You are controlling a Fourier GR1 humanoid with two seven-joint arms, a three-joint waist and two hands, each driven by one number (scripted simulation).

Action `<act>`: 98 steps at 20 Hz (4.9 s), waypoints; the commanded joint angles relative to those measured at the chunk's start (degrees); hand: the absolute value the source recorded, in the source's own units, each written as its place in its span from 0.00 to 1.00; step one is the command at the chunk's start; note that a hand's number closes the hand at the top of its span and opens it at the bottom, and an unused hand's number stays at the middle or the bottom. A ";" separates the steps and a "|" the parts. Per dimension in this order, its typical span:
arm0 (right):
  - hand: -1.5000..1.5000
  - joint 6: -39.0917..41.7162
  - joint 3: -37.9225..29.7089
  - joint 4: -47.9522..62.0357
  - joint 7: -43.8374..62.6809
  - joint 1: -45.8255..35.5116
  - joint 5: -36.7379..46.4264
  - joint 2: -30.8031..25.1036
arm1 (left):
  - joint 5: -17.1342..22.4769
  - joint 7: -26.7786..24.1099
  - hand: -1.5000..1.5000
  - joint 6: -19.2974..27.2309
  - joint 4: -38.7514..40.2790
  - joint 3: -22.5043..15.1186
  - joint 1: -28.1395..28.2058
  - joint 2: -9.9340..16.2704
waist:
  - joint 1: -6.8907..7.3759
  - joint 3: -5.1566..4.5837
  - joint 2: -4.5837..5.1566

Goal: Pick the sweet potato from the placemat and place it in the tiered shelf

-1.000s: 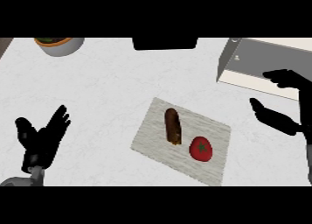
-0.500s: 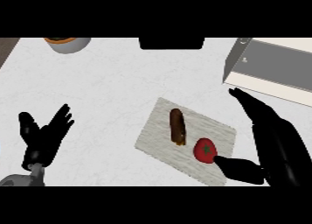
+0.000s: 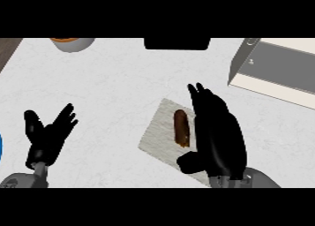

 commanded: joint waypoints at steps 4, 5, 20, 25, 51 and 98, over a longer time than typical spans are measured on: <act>0.00 5.00 0.56 14.91 13.64 -6.13 10.12 9.94 | -1.04 -2.65 0.50 -0.60 3.13 -0.16 1.05 -1.26 | -0.31 -0.12 0.28; 0.00 5.66 -2.25 18.19 13.49 -9.18 10.53 11.48 | 0.22 1.63 0.50 0.08 -1.88 0.34 0.34 0.01 | 0.64 0.00 0.10; 0.00 2.10 1.18 35.13 17.77 -10.97 6.21 11.86 | -0.75 1.15 0.50 -1.27 0.33 0.41 -0.02 -0.79 | 0.77 0.05 0.11; 0.00 -0.13 2.32 37.61 17.79 -10.14 9.23 11.86 | -1.42 0.50 0.50 -0.87 1.42 1.29 -1.06 -0.84 | 0.29 0.04 0.02; 0.00 -4.61 -0.24 46.28 13.46 -9.86 15.69 11.87 | -3.16 -1.62 0.50 -2.52 3.00 2.85 0.95 -2.62 | -0.58 0.10 0.17; 1.00 3.95 -35.85 -12.29 -4.59 -6.04 -19.33 -20.55 | -5.47 0.40 0.50 -3.93 -0.43 6.20 3.43 -3.82 | -1.69 0.09 -0.10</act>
